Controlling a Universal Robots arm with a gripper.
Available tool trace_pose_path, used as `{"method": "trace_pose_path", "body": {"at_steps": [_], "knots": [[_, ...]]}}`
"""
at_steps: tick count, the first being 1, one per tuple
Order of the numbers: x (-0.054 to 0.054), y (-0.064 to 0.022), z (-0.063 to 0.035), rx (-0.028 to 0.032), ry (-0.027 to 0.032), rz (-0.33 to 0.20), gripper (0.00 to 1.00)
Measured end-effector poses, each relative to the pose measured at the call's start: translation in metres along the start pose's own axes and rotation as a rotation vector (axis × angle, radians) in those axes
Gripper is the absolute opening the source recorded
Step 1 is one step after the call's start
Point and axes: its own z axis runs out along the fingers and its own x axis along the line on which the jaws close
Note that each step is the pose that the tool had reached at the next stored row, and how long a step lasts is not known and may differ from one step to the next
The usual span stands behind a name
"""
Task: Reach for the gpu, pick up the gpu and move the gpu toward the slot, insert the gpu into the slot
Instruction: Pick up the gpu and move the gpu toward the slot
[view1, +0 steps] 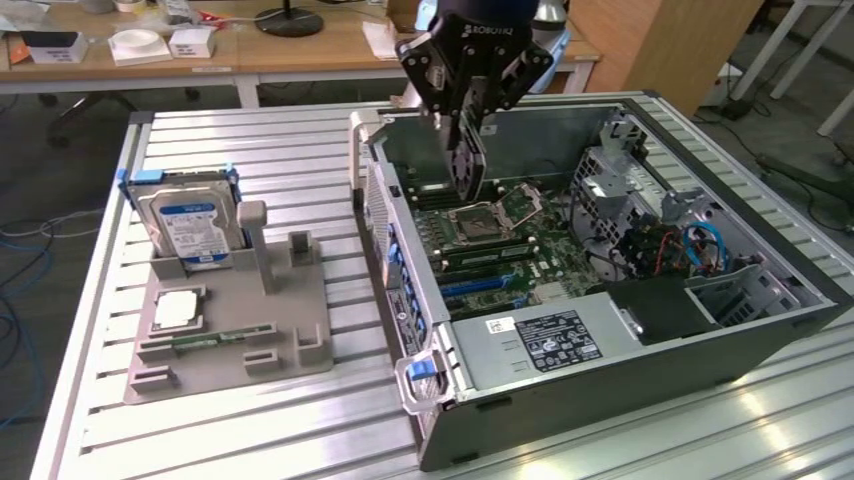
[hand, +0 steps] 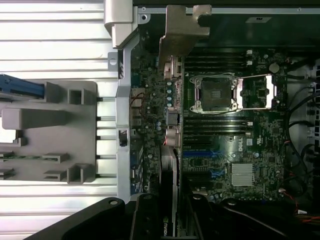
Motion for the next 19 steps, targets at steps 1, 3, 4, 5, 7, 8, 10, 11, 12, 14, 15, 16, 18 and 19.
{"method": "trace_pose_path", "body": {"at_steps": [1,3,4,5,7,8,10,11,12,14,15,16,18,19], "knots": [[-0.001,0.0000,0.0000,0.0001,0.0001,0.000,0.26],[-0.001,0.0000,0.0000,-0.0001,-0.0001,0.000,0.26],[-0.001,0.0000,0.0000,0.0000,0.0000,0.000,0.26],[-0.001,0.0001,0.0000,0.0000,0.0000,0.000,0.26],[-0.001,0.0000,0.0000,0.0000,0.0000,0.000,0.26],[-0.001,0.0000,0.0000,0.0000,0.0000,0.000,0.26],[-0.001,0.0000,0.0000,0.0000,0.0000,0.000,0.26],[-0.001,0.0000,0.0000,0.0000,0.0000,0.000,0.26],[-0.002,0.0000,0.0000,0.0000,0.0000,0.000,0.26],[-0.004,0.0002,0.0001,-0.0001,0.0000,0.000,0.26],[-0.006,0.0002,0.0000,0.0000,0.0000,0.000,0.26],[-0.009,0.0003,0.0000,0.0000,0.0000,0.000,0.26],[-0.013,0.0004,0.0000,-0.0001,0.0000,0.000,0.26],[-0.015,0.0005,0.0001,0.0000,0.0000,0.000,0.26]]}}
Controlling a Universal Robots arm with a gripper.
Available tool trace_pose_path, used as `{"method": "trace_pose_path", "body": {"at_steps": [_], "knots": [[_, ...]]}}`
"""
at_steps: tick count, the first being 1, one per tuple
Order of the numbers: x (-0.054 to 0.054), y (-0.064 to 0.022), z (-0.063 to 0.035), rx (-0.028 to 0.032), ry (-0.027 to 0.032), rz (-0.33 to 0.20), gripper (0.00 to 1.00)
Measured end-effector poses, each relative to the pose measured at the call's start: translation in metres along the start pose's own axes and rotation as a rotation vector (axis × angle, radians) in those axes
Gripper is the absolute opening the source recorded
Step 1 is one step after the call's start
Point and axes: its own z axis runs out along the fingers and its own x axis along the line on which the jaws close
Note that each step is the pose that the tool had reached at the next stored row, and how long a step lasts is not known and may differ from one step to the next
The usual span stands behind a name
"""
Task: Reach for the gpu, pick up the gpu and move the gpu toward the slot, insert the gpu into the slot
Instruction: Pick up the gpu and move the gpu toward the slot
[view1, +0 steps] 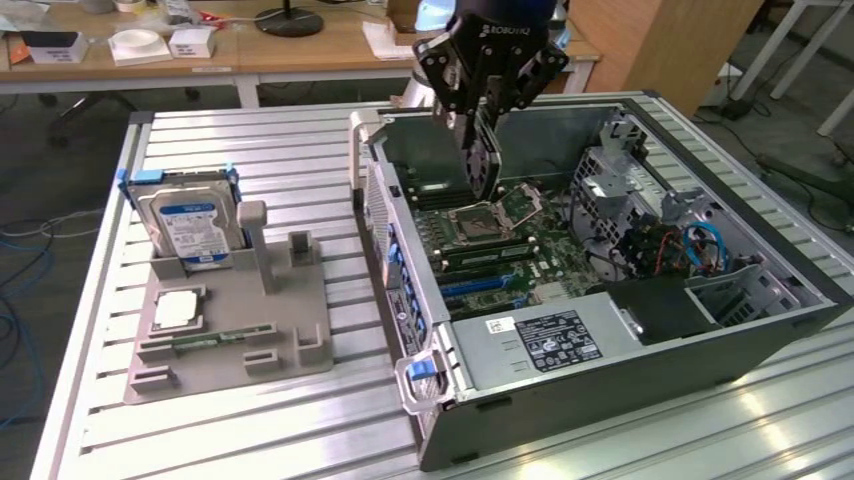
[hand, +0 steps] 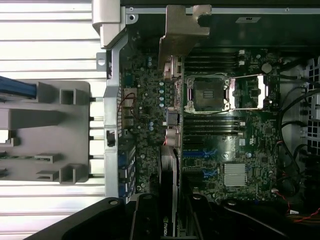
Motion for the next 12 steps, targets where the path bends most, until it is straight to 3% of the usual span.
{"method": "trace_pose_path", "body": {"at_steps": [5,12], "knots": [[-0.011,0.0003,0.0000,-0.0001,0.0000,0.000,0.26],[-0.035,0.0011,0.0001,-0.0002,0.0000,0.000,0.26]]}}
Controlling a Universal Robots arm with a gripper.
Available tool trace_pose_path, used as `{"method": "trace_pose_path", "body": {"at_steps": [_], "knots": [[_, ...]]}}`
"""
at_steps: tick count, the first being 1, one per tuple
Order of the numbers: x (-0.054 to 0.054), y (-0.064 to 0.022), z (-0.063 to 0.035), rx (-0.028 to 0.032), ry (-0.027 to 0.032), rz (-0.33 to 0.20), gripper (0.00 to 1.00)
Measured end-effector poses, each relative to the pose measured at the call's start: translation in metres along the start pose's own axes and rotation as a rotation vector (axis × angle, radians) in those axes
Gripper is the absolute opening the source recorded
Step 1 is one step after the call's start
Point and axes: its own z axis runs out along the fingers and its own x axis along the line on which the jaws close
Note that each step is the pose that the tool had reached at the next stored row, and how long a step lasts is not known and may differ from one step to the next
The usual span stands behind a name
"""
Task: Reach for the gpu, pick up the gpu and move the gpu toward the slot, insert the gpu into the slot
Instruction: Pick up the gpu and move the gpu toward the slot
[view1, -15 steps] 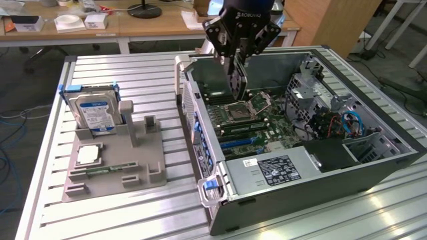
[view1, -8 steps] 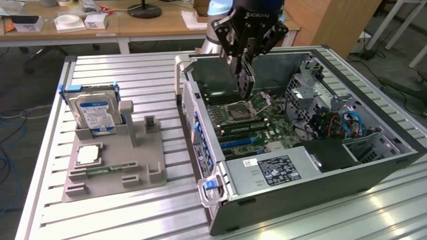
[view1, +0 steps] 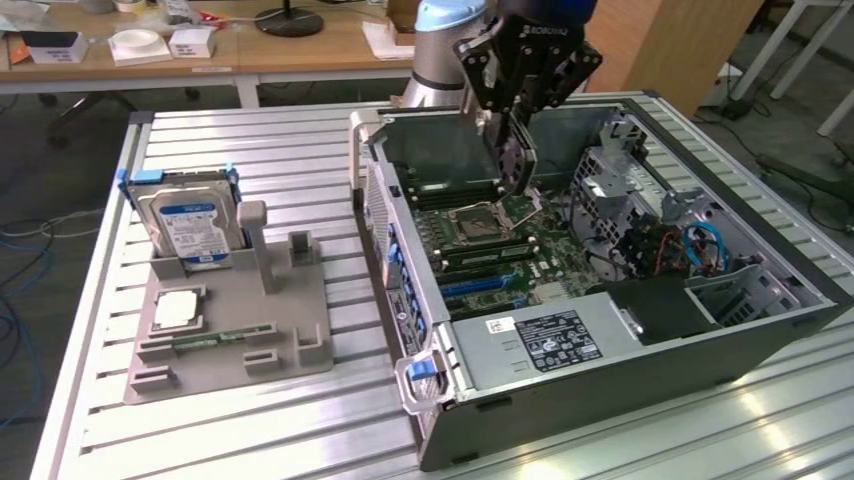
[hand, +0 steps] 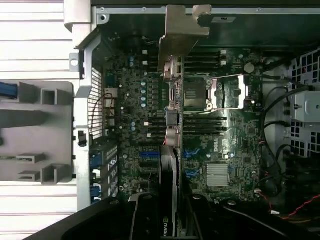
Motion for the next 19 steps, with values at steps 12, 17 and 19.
{"method": "trace_pose_path", "body": {"at_steps": [12,17,19], "knots": [[-0.052,0.0016,0.0006,-0.0002,0.0000,0.000,0.26],[-0.052,0.0016,0.0006,0.0000,0.0000,0.000,0.26],[-0.052,0.0016,0.0006,0.0000,0.0000,0.000,0.26]]}}
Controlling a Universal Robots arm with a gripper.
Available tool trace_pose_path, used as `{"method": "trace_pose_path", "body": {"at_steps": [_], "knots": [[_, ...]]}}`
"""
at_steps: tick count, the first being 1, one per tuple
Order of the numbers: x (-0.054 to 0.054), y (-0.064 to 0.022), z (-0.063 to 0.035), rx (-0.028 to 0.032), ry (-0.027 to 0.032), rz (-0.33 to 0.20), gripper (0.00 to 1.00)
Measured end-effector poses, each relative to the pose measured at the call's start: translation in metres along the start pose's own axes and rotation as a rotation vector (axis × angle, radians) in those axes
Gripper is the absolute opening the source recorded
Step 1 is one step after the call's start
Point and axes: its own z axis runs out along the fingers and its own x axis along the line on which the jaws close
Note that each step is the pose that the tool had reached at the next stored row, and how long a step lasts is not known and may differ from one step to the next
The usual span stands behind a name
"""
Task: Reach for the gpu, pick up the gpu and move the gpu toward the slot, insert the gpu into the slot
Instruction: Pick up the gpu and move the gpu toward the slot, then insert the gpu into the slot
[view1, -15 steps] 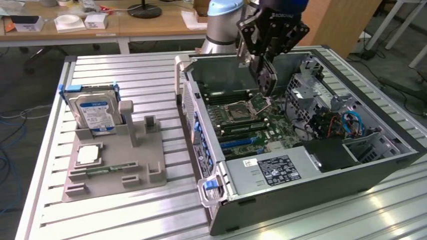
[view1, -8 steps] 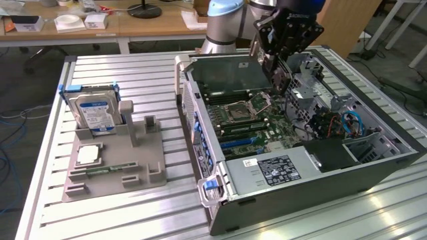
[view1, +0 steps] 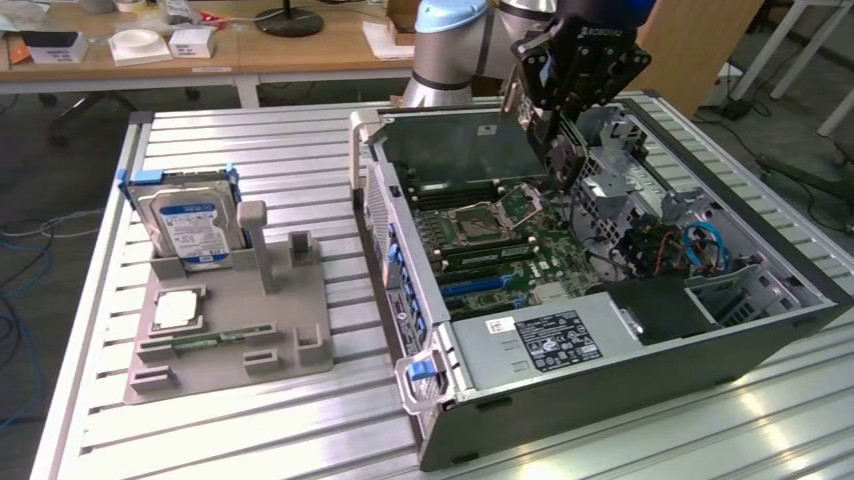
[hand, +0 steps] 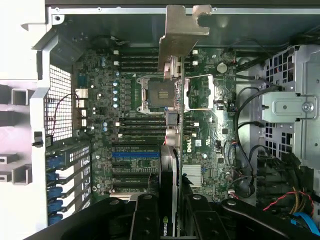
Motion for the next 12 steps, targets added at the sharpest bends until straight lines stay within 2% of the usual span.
{"method": "trace_pose_path", "body": {"at_steps": [12], "knots": [[0.0000,0.0000,0.0000,0.0000,0.0000,0.000,0.26]]}}
